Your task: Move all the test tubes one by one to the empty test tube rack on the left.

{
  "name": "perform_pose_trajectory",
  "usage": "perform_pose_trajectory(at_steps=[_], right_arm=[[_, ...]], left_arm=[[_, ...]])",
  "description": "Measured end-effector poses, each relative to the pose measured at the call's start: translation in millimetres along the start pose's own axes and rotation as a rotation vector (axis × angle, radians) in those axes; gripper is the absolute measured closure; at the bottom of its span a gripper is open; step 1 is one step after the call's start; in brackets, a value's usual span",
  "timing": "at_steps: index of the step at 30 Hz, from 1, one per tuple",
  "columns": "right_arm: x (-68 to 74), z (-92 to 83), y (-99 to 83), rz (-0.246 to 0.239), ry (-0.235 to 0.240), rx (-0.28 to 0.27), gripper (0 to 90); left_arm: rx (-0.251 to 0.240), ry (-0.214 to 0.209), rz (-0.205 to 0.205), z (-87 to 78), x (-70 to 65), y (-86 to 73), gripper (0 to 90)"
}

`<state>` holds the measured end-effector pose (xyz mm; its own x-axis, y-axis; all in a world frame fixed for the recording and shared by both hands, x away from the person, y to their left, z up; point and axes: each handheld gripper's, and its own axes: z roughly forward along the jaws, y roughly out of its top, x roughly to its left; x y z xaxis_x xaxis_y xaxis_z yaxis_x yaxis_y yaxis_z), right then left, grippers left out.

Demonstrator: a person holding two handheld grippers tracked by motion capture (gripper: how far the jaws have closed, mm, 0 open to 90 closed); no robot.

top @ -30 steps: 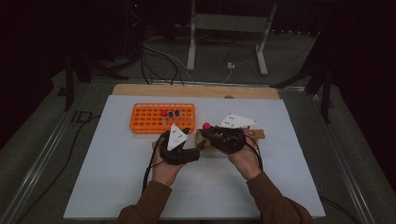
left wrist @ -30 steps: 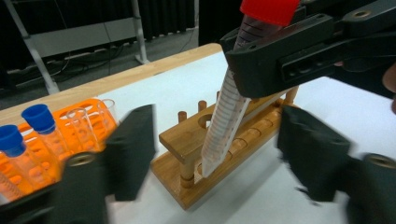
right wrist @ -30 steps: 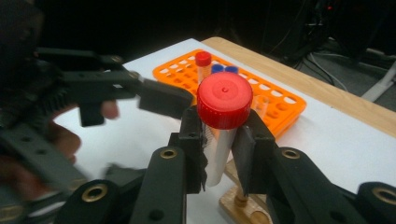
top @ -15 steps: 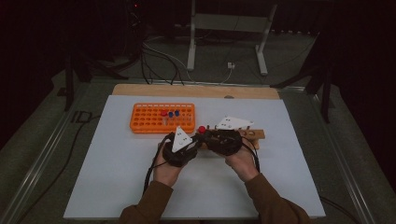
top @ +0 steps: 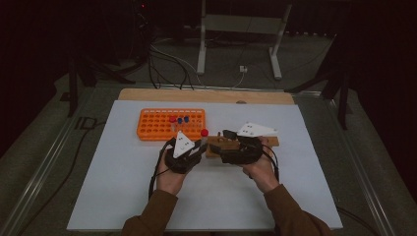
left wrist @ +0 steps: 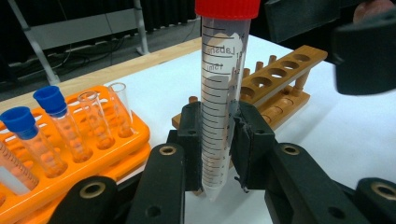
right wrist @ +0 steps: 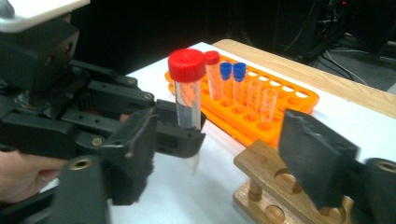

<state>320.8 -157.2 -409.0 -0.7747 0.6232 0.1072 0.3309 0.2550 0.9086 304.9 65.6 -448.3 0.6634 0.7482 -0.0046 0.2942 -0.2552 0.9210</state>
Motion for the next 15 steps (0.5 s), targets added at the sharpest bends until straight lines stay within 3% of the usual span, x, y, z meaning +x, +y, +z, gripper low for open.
perform_pose_trajectory(at_steps=[9,15], right_arm=[[0.5,-8.4,-7.9,-0.004,-0.064,-0.023,4.0],[-1.1,-15.7,-16.7,0.002,-0.079,-0.045,0.6]], left_arm=[[-0.018,0.008,-0.021,-7.2,6.0,0.9,75.8],[-0.028,0.015,-0.03,-12.1,9.6,1.9,75.8]])
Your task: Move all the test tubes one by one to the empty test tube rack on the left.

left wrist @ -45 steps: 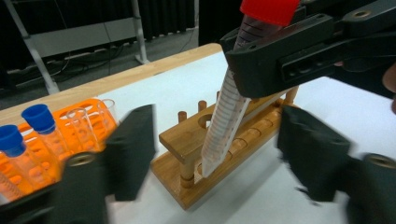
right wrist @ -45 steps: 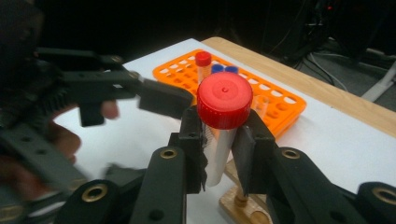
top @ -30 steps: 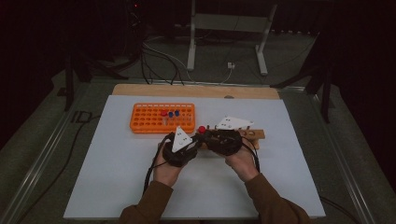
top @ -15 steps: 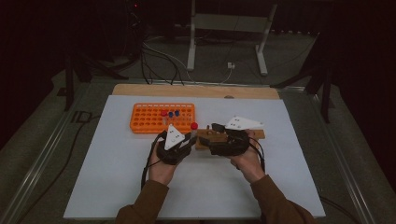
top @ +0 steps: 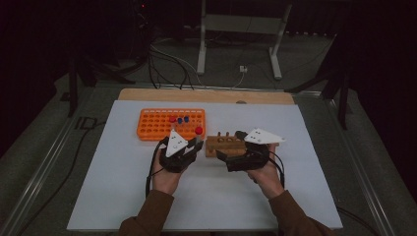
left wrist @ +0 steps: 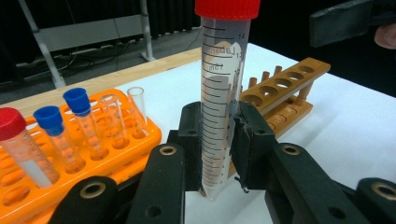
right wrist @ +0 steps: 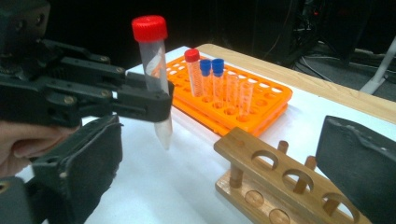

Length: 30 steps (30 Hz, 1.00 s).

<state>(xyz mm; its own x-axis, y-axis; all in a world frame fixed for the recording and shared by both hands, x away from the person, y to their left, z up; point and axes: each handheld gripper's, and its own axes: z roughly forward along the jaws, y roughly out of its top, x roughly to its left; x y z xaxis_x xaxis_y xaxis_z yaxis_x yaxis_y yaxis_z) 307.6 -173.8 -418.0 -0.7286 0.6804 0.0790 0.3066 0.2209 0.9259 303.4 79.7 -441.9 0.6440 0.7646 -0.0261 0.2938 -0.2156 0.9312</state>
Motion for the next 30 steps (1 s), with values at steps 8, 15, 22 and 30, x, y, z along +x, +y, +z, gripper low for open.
perform_pose_trajectory(at_steps=[8,15,22,30], right_arm=[[-3.4,-10.8,-10.4,0.01,-0.021,-0.016,0.0],[-10.6,-22.8,-17.7,0.027,-0.044,-0.033,0.0],[-19.9,-33.7,-25.4,0.045,-0.069,-0.042,0.0],[-32.2,-44.3,-35.8,0.064,-0.108,-0.034,0.0]], left_arm=[[-0.013,0.01,-0.008,-5.6,5.2,2.5,75.7],[-0.019,0.024,-0.016,-10.0,9.6,4.3,75.7],[-0.027,0.043,-0.022,-14.4,16.6,6.4,75.7],[-0.037,0.084,-0.03,-19.8,28.2,7.9,75.7]])
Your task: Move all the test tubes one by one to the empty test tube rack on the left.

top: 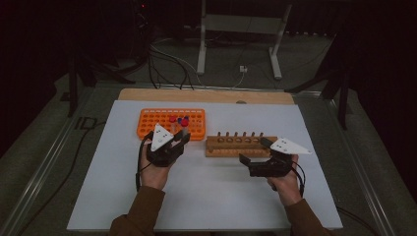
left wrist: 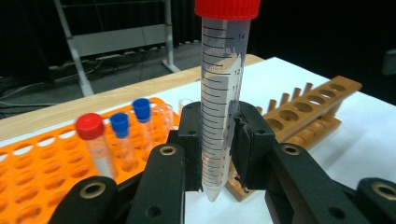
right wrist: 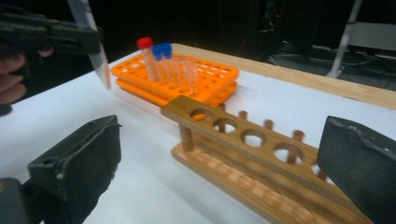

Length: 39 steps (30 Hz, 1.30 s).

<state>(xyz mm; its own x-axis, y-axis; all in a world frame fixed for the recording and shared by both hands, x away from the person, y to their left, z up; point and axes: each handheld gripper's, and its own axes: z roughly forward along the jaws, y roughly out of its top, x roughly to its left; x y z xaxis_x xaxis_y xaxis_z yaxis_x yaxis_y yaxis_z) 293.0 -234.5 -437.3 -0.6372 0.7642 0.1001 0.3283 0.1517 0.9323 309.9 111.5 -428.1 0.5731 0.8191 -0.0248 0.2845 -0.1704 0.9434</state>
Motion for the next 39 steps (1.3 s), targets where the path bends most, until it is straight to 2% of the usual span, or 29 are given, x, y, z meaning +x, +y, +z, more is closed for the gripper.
perform_pose_trajectory(at_steps=[14,19,32,36,39], right_arm=[[-12.8,-8.8,-12.8,0.021,-0.042,0.009,0.0],[-14.0,-11.5,-13.0,0.026,-0.044,0.002,0.0],[-18.2,-16.6,-14.6,0.04,-0.056,-0.006,0.0],[-19.2,-17.2,-14.7,0.041,-0.057,-0.007,0.0],[-19.4,-17.1,-14.8,0.042,-0.057,-0.008,0.0]], left_arm=[[-0.013,0.07,-0.003,0.9,23.6,-0.4,75.7],[-0.007,0.087,0.019,3.9,30.4,-1.2,75.6],[-0.016,0.154,-0.022,11.6,49.9,-6.6,75.5],[-0.005,0.177,-0.034,15.3,55.4,-9.2,75.5],[0.015,0.19,-0.024,19.6,57.7,-11.7,75.4]])
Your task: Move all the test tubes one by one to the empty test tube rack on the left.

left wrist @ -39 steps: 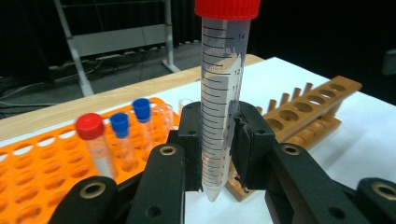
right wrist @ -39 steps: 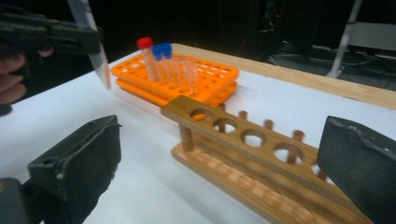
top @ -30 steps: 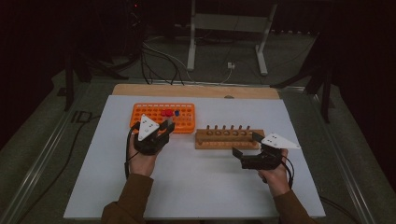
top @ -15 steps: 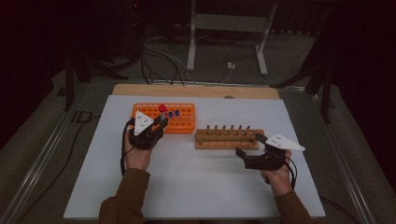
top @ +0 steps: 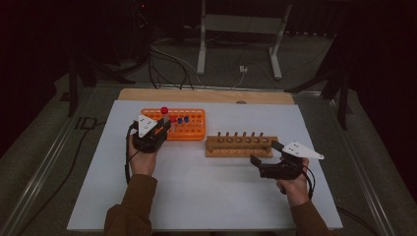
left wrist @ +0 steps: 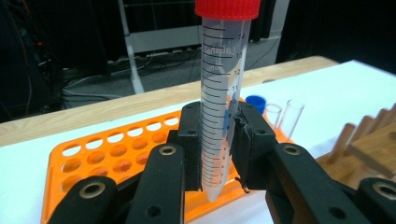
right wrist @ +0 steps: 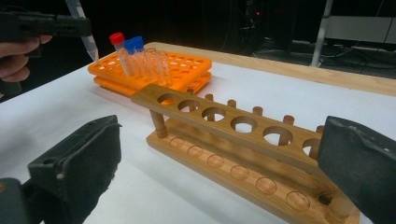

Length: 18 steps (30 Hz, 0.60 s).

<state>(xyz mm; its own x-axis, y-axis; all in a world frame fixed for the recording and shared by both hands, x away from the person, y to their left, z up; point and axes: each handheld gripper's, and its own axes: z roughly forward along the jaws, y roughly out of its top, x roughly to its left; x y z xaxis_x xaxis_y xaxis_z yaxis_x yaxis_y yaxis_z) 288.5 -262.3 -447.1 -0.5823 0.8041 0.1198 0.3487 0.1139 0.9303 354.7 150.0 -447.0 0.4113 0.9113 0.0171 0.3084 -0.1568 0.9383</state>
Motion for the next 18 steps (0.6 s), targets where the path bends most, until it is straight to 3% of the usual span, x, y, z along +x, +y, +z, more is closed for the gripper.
perform_pose_trajectory(at_steps=[12,18], right_arm=[[-0.2,0.6,-0.4,-0.006,-0.003,0.0,0.0],[-0.9,0.7,-1.1,-0.001,-0.003,0.003,0.0]], left_arm=[[0.038,0.058,-0.007,17.0,4.6,-6.1,75.5],[0.036,0.088,-0.041,25.5,7.5,-8.5,75.5]])
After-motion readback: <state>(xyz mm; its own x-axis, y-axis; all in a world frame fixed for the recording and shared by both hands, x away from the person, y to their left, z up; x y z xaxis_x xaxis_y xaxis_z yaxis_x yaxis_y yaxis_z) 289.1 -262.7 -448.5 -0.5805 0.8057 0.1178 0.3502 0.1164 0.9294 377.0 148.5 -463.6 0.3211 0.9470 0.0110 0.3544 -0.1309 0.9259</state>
